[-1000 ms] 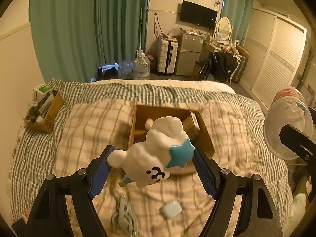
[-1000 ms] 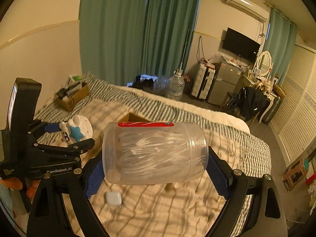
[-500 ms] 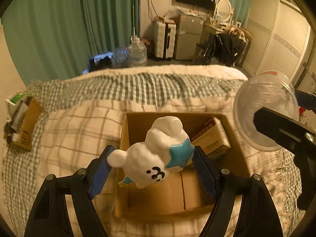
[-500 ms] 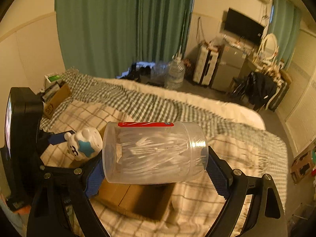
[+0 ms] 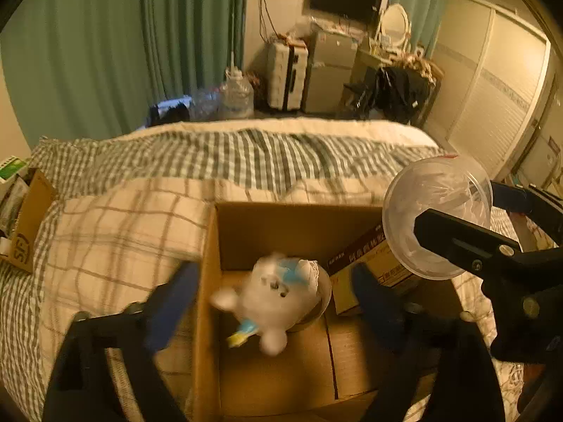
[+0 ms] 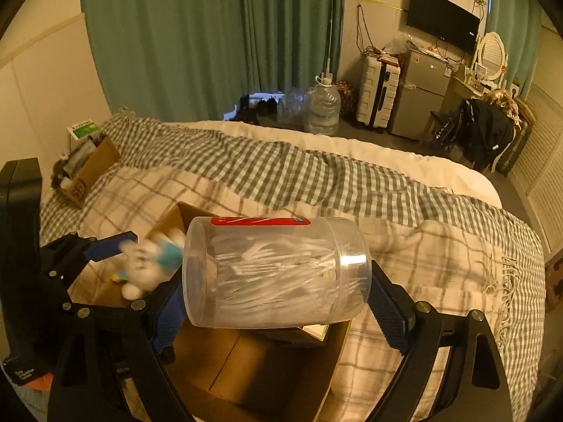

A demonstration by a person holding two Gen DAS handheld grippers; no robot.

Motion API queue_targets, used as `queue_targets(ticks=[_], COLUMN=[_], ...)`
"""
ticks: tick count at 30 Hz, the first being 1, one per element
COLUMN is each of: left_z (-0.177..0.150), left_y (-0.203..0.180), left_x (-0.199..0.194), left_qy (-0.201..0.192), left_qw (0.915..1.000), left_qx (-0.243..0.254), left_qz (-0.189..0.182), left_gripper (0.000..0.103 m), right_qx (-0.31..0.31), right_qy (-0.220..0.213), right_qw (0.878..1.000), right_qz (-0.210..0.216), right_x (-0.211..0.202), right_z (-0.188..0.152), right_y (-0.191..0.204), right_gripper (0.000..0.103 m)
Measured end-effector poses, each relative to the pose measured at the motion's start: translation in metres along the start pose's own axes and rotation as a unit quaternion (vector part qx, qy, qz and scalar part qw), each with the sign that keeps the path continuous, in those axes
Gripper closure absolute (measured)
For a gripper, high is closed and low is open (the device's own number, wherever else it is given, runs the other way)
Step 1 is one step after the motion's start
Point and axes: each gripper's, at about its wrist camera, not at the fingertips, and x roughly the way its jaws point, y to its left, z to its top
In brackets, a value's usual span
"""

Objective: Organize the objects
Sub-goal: 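Carry the bear toy and jar over the cardboard box and release both, then grasp the grey-green hanger clip with the left tool while the right tool grasps the white earbud case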

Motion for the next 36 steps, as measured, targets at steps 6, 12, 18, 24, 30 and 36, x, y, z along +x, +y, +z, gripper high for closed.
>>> queue_targets(ticks=[6, 12, 18, 24, 30, 36], left_z=[0.004, 0.008, 0.009, -0.014, -0.051, -0.095], left_y=[-0.001, 0.001, 0.002, 0.000, 0.000, 0.009], left_x=[-0.043, -0.120, -0.210, -0.282, -0.312, -0.299], left_qy=[-0.019, -0.058, -0.108, -0.147, -0.163, -0.156], left_qw=[0.9995, 0.9970, 0.9930, 0.9876, 0.9852, 0.9855], left_qx=[0.021, 0.028, 0.008, 0.008, 0.002, -0.010], left_qz=[0.016, 0.042, 0.048, 0.055, 0.054, 0.066], left_gripper=[0.000, 0.000, 0.000, 0.000, 0.000, 0.000], right_qx=[-0.006, -0.011, -0.021, -0.041, -0.046, -0.045], right_qy=[-0.041, -0.090, -0.133, -0.165, -0.176, -0.169], right_qw=[0.999, 0.995, 0.989, 0.982, 0.979, 0.982], right_qz=[-0.010, -0.036, -0.056, -0.079, -0.090, -0.068], right_x=[-0.055, -0.143, -0.234, -0.303, -0.332, -0.322], right_z=[0.003, 0.007, -0.004, -0.036, -0.079, -0.129], right_y=[0.007, 0.014, 0.030, 0.050, 0.065, 0.078], right_gripper=[0.010, 0.004, 0.000, 0.000, 0.000, 0.000])
